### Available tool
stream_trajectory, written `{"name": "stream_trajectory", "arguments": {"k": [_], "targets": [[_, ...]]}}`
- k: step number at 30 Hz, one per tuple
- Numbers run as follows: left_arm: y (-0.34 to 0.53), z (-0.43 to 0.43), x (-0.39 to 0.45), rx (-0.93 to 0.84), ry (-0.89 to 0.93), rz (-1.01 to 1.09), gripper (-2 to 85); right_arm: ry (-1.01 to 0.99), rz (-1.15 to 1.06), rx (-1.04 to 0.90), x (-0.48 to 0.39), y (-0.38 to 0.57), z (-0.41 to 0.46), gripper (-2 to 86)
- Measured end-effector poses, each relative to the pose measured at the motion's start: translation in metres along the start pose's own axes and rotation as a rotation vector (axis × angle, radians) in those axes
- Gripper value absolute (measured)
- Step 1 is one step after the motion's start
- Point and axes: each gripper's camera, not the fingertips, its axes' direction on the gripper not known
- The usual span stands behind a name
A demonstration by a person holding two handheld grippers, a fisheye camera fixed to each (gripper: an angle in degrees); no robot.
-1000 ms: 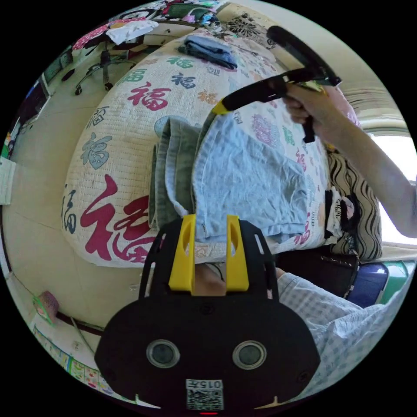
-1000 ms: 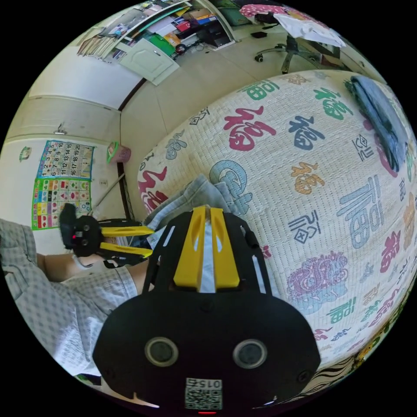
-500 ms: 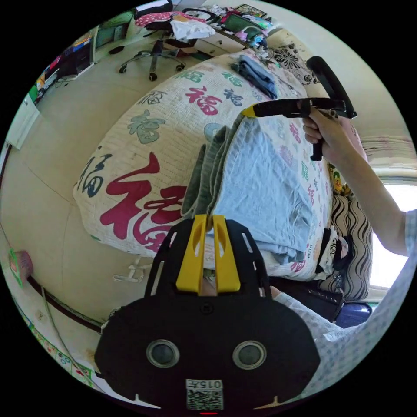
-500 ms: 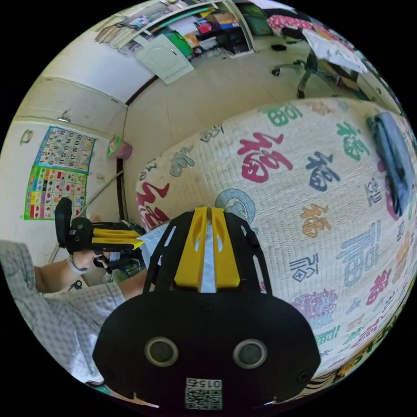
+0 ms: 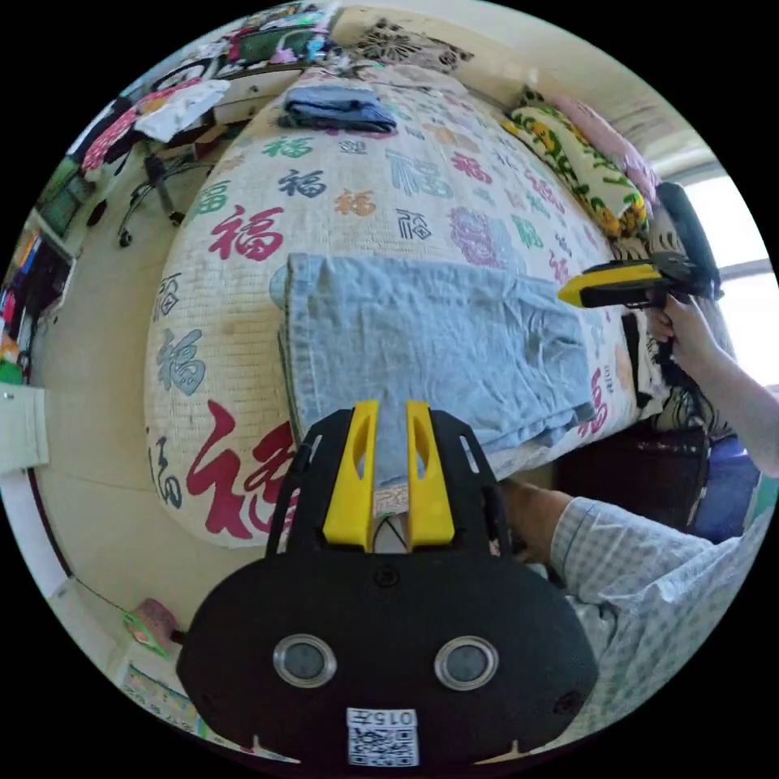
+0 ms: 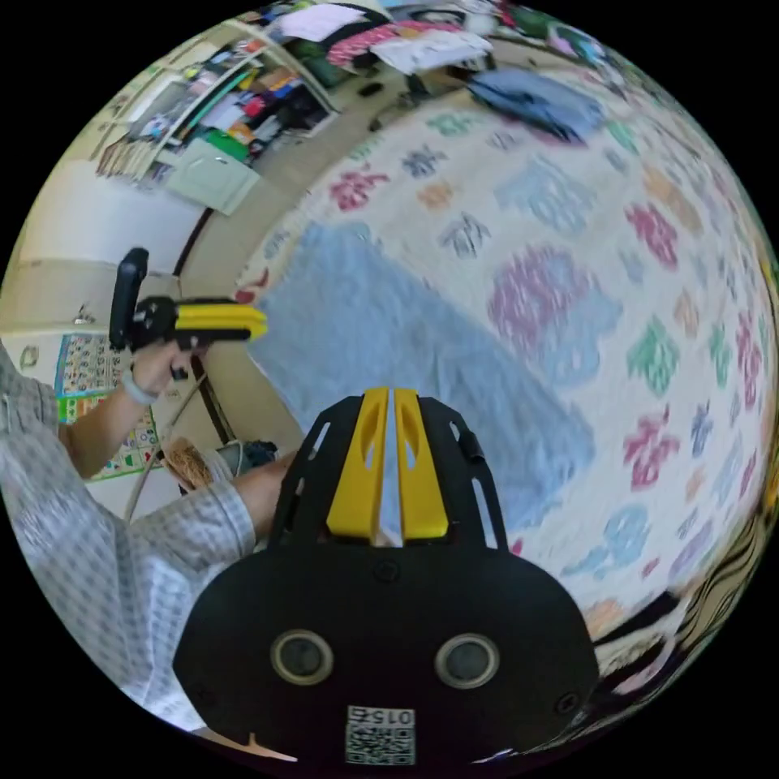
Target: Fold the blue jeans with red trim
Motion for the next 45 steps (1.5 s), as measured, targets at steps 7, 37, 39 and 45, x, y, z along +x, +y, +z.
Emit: {"name": "stream_trajectory", "arguments": {"k": [7,37,39,45], "targets": [[-0.038,0.062,0.009,-0.149,0.004,0.019,0.6,-0.007,0.326,-0.268,0.059,0.158,0.094,-0.5],[-0.451,0.222,0.351,-0.603,0.324,0.598,0.8,-0.546,0.807,0.413,0.2,0.495,0.072,1.3],[-0.463,0.214,0.35,-0.572,0.342,0.574,0.6,-0.518,0.795,0.416,0.201,0.511,0.064,0.8],[-0.489,0.224,0.353,-0.551,0.303,0.546,1.4,-0.581,0.866,0.456,0.208,0.562,0.075,0.6]]}}
